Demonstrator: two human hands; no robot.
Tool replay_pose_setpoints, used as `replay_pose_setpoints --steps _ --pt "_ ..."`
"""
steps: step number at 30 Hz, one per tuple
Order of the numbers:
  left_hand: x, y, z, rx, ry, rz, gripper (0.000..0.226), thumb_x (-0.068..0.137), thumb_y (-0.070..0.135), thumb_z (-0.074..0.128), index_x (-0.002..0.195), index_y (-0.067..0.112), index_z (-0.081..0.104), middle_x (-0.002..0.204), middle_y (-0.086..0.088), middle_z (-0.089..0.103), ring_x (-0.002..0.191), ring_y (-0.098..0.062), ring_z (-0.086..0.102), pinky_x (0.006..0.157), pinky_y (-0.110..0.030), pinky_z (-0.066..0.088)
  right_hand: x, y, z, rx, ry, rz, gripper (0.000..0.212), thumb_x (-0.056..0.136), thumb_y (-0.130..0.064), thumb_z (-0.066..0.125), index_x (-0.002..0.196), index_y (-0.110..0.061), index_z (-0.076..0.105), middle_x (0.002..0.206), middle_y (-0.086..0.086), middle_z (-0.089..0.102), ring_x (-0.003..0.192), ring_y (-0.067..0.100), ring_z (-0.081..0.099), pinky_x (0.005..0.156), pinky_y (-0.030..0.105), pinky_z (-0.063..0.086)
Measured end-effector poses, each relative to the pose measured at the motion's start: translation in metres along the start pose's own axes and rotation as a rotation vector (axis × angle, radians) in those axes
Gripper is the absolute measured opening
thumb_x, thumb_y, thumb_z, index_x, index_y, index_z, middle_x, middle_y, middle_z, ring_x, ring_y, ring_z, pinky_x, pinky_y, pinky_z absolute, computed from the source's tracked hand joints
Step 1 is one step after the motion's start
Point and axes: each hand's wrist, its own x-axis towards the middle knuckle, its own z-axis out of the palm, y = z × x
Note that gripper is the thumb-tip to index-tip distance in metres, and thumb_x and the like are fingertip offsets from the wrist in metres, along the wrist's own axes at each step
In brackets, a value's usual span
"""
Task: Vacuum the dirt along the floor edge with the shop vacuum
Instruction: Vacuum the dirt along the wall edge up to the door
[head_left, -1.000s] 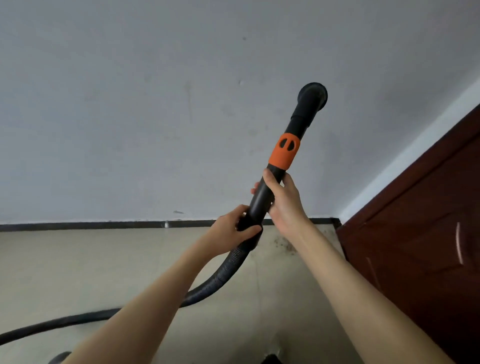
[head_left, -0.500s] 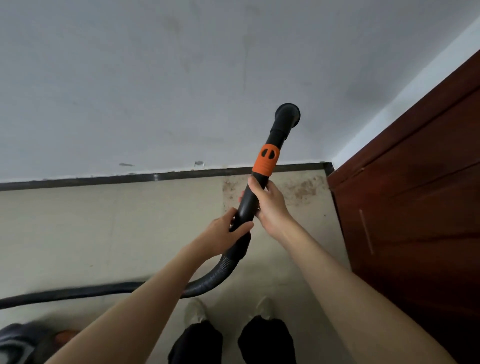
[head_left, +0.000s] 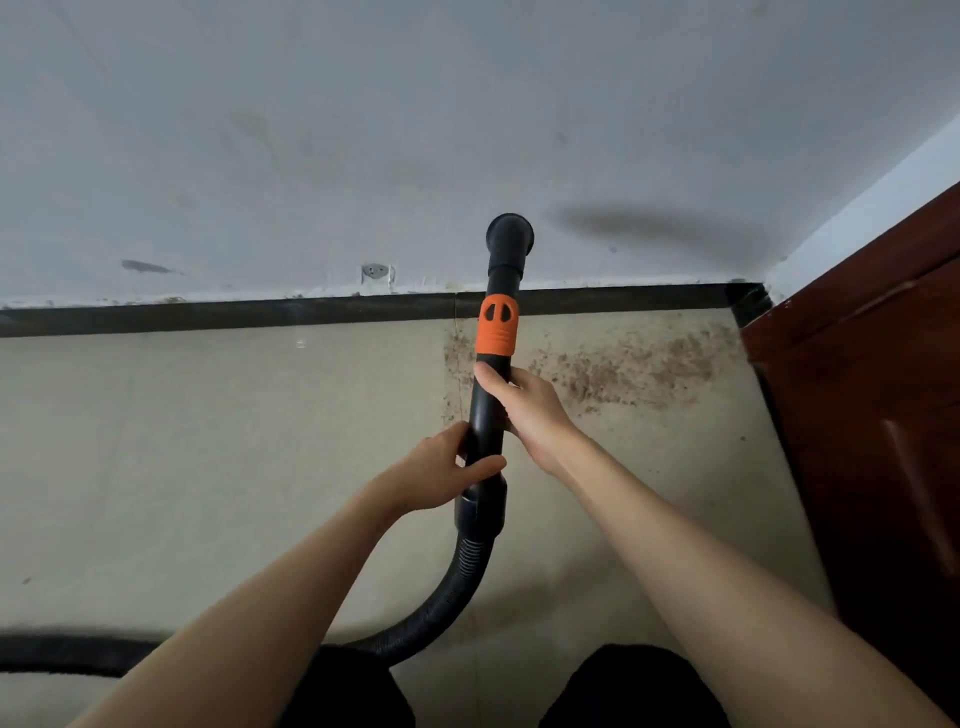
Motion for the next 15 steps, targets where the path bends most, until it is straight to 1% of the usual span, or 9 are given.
replay_pose_setpoints --steps 1,3,5,7,9,11,13,15 --pt "0.014 -0.015 0.004 0.012 -0.015 -0.013 0.033 0.09 0.04 0.059 0.11 0.015 0.049 0.112 -0.005 0.062 0.099 -0.02 0.062 0.088 -0.036 0.051 0.016 0.017 0.003 -0.019 -0.004 0.0 0.02 0.09 -0.035 0.065 0.095 -0.015 0.064 0.103 0.009 0.066 0.105 0.031 0.064 0.1 0.048 0.048" --pt "0.038 -0.041 0.013 -0.038 -0.058 -0.048 0.038 0.09 0.037 0.06 0.118 0.012 0.049 0.115 -0.006 0.062 0.102 -0.021 0.062 0.09 -0.038 0.052 0.045 0.049 0.01 -0.049 -0.031 0.001 0.02 0.09 -0.035 0.064 0.091 -0.015 0.063 0.097 0.008 0.065 0.099 0.03 0.064 0.099 0.048 0.048" --pt "0.057 -0.063 0.022 -0.131 -0.108 -0.076 0.038 0.091 0.032 0.06 0.121 0.011 0.049 0.116 -0.009 0.062 0.104 -0.023 0.064 0.088 -0.039 0.055 0.072 0.075 0.015 -0.066 -0.076 0.019 0.019 0.092 -0.033 0.062 0.089 -0.015 0.063 0.092 0.008 0.064 0.09 0.026 0.062 0.096 0.045 0.049" --pt "0.072 -0.082 0.028 -0.158 -0.127 -0.088 0.038 0.092 0.031 0.059 0.122 0.01 0.05 0.116 -0.009 0.063 0.103 -0.021 0.065 0.086 -0.037 0.056 0.094 0.095 0.019 -0.043 -0.127 0.058 0.015 0.095 -0.026 0.058 0.088 -0.013 0.061 0.089 0.008 0.062 0.086 0.023 0.06 0.089 0.039 0.049" --pt "0.084 -0.098 0.033 -0.153 -0.14 -0.086 0.038 0.093 0.032 0.058 0.123 0.01 0.05 0.115 -0.009 0.064 0.102 -0.019 0.066 0.083 -0.034 0.057 0.11 0.111 0.02 0.005 -0.169 0.09 0.013 0.096 -0.018 0.054 0.089 -0.009 0.06 0.089 0.009 0.061 0.087 0.024 0.058 0.088 0.037 0.047" --pt "0.094 -0.112 0.034 -0.158 -0.166 -0.1 0.037 0.093 0.033 0.057 0.123 0.01 0.052 0.115 -0.008 0.065 0.1 -0.021 0.067 0.081 -0.031 0.058 0.122 0.125 0.022 0.034 -0.219 0.1 0.013 0.097 -0.016 0.053 0.095 -0.005 0.06 0.093 0.012 0.06 0.091 0.025 0.056 0.089 0.037 0.045" --pt "0.1 -0.121 0.028 -0.184 -0.217 -0.136 0.034 0.095 0.031 0.055 0.121 0.01 0.054 0.117 -0.007 0.065 0.101 -0.024 0.067 0.085 -0.032 0.057 0.131 0.135 0.026 0.061 -0.249 0.1 0.013 0.098 -0.016 0.053 0.098 -0.004 0.058 0.093 0.012 0.059 0.091 0.025 0.056 0.087 0.036 0.044" --pt "0.108 -0.132 0.017 -0.23 -0.289 -0.166 0.03 0.098 0.026 0.051 0.12 0.008 0.056 0.119 -0.007 0.065 0.105 -0.025 0.066 0.089 -0.033 0.055 0.143 0.143 0.028 0.064 -0.25 0.083 0.011 0.098 -0.016 0.053 0.096 -0.006 0.058 0.092 0.01 0.059 0.089 0.025 0.056 0.087 0.036 0.044"
